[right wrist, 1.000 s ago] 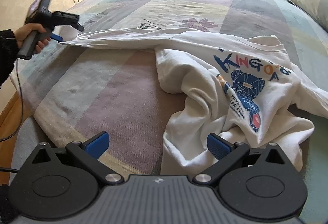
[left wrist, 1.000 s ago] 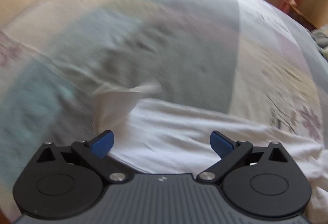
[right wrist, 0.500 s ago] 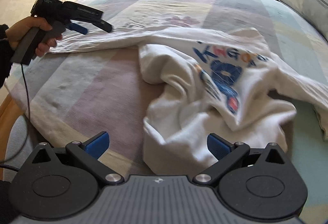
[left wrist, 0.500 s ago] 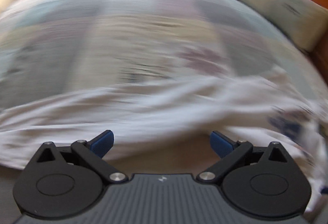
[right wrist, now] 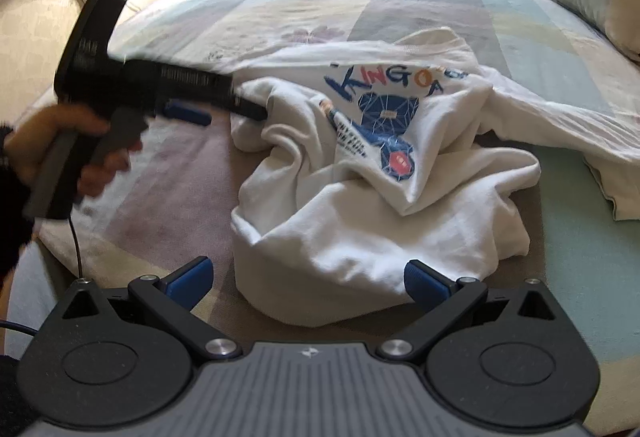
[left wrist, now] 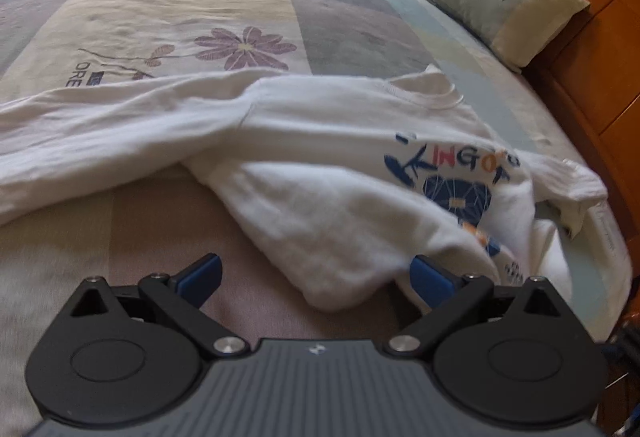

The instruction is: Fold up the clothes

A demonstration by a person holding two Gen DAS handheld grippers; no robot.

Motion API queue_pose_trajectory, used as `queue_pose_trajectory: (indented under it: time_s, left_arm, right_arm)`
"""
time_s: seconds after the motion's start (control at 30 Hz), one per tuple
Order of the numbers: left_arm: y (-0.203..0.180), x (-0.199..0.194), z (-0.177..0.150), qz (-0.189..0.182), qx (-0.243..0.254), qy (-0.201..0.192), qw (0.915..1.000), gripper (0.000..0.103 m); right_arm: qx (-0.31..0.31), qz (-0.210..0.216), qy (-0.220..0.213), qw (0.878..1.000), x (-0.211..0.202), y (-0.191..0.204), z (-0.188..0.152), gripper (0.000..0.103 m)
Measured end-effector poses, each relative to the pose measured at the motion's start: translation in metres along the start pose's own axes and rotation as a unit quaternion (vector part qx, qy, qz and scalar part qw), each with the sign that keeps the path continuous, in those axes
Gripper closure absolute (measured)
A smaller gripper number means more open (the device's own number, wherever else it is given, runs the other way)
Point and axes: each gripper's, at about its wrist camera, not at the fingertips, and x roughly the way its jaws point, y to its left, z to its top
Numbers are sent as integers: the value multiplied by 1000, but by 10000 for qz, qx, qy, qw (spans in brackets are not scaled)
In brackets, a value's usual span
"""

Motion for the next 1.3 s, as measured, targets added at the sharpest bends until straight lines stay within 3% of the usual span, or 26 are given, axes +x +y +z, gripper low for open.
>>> queue_pose_trajectory:
  time_s: [0.3,0.63,0.87,1.07,1.13,1.3]
  left_arm:
    - [-23,-16,-27,255,355,-135,9990,3]
    - [-45,-32,-43,421,651,-269,9966,3]
    - [-47,-36,-45,502,647,-290,9962,3]
    - [-42,-32,-44,534,556,-240,9967,3]
    - [-40,-30,-43,560,536,-214,9968,3]
    - [-38,-26,-39,578,492,-186,9969,3]
  right_arm:
    - [259,32,-481,9985,-10,-31,8,0]
    - [1036,-365,-679,9916,-2,-101,13,0]
    - [1163,-608,-862,9876,-1,-142,42,0]
    - [2183,470,-696,9723,33,-183,42,0]
    - [2343,495,-656,9687,51,-189,39,0]
    - [2350,688,-1128,9630,68,-195,50,0]
